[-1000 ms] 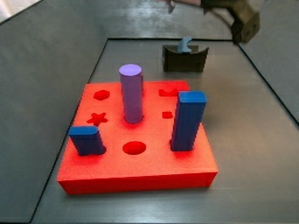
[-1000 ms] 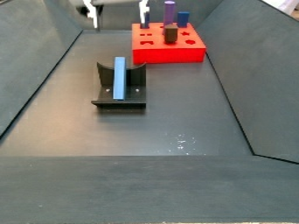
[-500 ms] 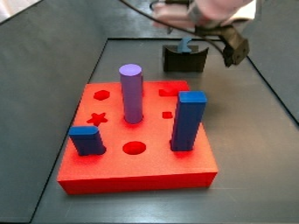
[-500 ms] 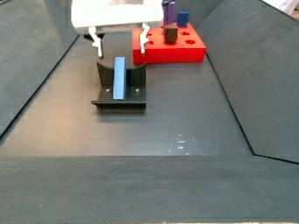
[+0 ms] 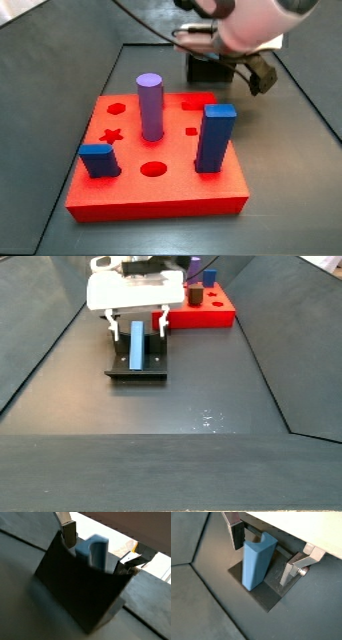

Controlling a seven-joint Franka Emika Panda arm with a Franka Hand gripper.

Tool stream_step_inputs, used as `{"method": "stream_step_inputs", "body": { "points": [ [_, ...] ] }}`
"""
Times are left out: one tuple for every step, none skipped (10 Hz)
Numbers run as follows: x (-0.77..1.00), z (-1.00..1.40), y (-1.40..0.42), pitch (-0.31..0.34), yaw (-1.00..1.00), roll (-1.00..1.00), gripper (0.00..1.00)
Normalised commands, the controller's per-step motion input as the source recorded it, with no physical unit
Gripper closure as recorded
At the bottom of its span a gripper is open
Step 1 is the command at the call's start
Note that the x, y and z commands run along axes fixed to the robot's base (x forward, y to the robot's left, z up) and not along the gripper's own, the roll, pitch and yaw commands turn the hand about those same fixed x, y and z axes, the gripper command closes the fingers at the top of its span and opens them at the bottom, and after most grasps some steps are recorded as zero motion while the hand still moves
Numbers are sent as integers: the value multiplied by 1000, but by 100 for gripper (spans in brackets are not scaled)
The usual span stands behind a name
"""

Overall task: Pick up the arch object. Move up. Place the arch object on the fixture. Regrasp the arch object. Rotate the arch object. Move to above the board. Insert the arch object.
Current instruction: Regrasp the arch object, then rotate the arch object.

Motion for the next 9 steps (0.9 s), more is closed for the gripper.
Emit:
{"method": "stream_step_inputs", "body": {
  "points": [
    [31,-173,2,-12,18,53,0],
    [0,0,0,0,0,0,100],
    [-856,1000,122,0,0,0,100],
    [-856,1000,120,-9,1,-10,100],
    [-853,1000,110,-51,12,-66,100],
    [-854,1000,104,-58,18,-79,100],
    [-857,1000,97,-68,15,-85,100],
    [-867,1000,91,-74,6,-92,100],
    [-875,1000,86,-77,-5,-96,100]
  ]
}}
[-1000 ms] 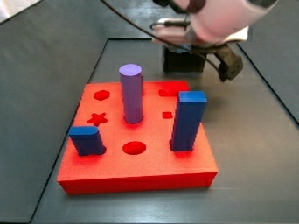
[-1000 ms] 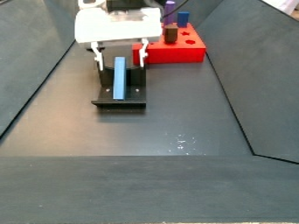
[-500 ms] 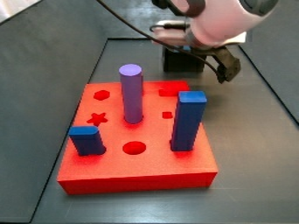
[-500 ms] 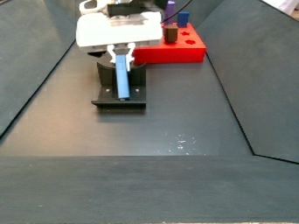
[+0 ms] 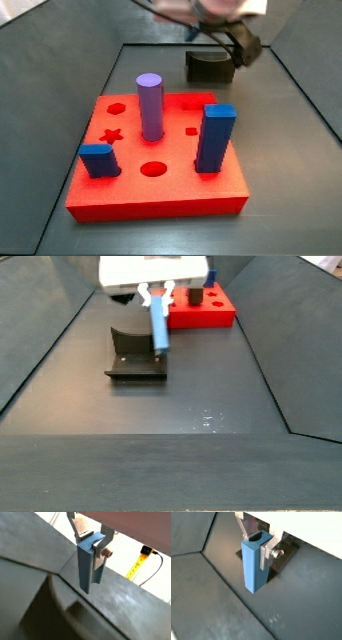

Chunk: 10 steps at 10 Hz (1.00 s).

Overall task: Pick up the arch object. Move up. Place the arch object on the fixture. Regrasp the arch object. Rotate the arch object. Move to above the board. Insert the arch object.
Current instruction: Rotate the arch object.

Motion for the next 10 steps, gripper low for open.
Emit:
{"method": "stream_step_inputs", "body": {
  "points": [
    [-881,1000,82,-80,-18,-99,100],
    [-892,1000,77,-74,-37,-107,100],
    [-903,1000,72,-66,-49,-112,100],
    [-911,1000,66,-59,-59,-115,100],
    [-920,1000,59,-52,-64,-114,100],
    [-835,884,43,-34,-70,-115,100],
    [-677,704,29,-22,-68,-109,100],
    [-521,521,16,-6,-63,-102,100],
    [-362,342,7,9,-55,-90,100],
    [-204,164,0,28,-48,-78,100]
  ]
}}
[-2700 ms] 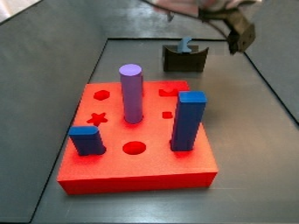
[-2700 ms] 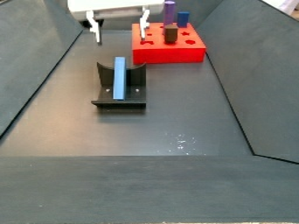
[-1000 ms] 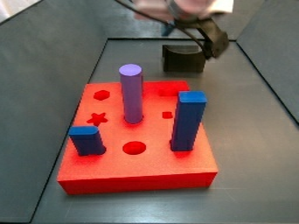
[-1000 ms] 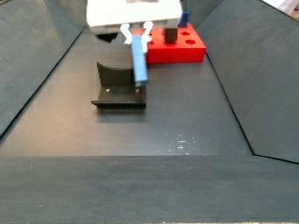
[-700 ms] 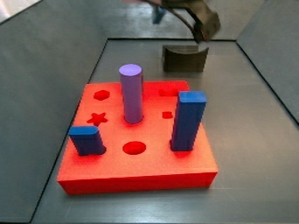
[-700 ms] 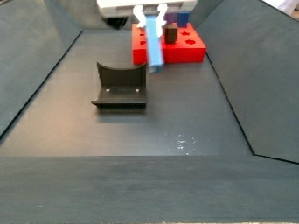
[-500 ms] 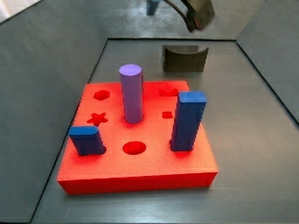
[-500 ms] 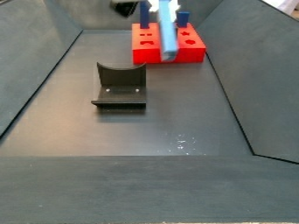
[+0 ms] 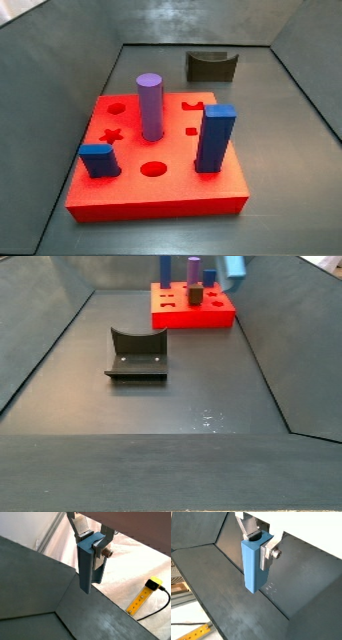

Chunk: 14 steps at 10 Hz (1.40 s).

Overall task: Pick up the arch object. Move up. Place the arch object on the fixture. Regrasp the arch object. Rotate the arch object. Move to above the board. Insert the arch object.
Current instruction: Rotate the arch object.

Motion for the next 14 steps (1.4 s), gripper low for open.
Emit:
{"method": "stream_step_inputs", "body": {
  "points": [
    [0,0,0,-95,-17,-1000,100],
    [32,14,34,-91,-17,-1000,100],
    [-4,44,44,-96,-22,-1000,100],
    [-57,28,21,-104,-30,-1000,100],
    [-44,5,21,-105,-35,-1000,100],
    [-22,1,21,-100,-43,-1000,100],
    [-7,0,11,-95,-49,-1000,100],
    [-13,6,14,-92,-58,-1000,100],
    [-25,10,20,-92,-62,-1000,100],
    [-29,8,17,-93,-67,-1000,100],
    [-27,5,17,-89,-68,-1000,100],
    [-22,4,17,-87,-70,-1000,100],
    [-17,2,16,-68,-54,-772,100],
    [-15,1,9,-48,-26,-466,100]
  ]
}}
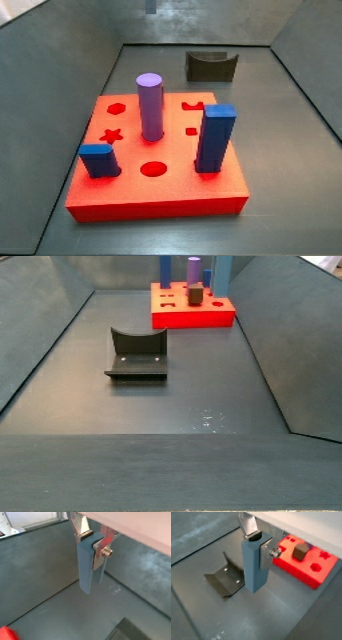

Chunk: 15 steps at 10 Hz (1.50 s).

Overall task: Pick up the arch object. Move up. Place the arch object on the fixture. Regrasp the arch object. Rotate the arch object. Move to above the board. Insert the arch object.
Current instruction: Rotate the arch object.

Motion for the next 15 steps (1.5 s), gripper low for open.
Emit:
{"method": "stream_step_inputs", "body": {
  "points": [
    [-10,-4,4,-44,-20,-296,100],
    [0,-1000,0,-40,-86,-173,100],
    [8,-1000,1,-49,-70,-122,100],
    [12,-1000,4,-32,-50,-117,100],
    [15,-1000,5,-25,-43,-118,100],
    [18,-1000,7,-26,-33,-121,100],
    [20,-1000,9,-35,-29,-124,100],
    [21,-1000,10,-43,-24,-128,100],
    [22,-1000,11,-47,-22,-130,100],
    [24,-1000,13,-53,-18,-134,100],
    [26,-1000,14,-54,-16,-136,100],
    [30,-1000,17,-51,-12,-141,100],
    [31,-1000,17,-55,-11,-143,100],
    [28,-890,16,-59,-10,-147,100],
    [26,-741,14,-59,-9,-149,100]
  ]
}}
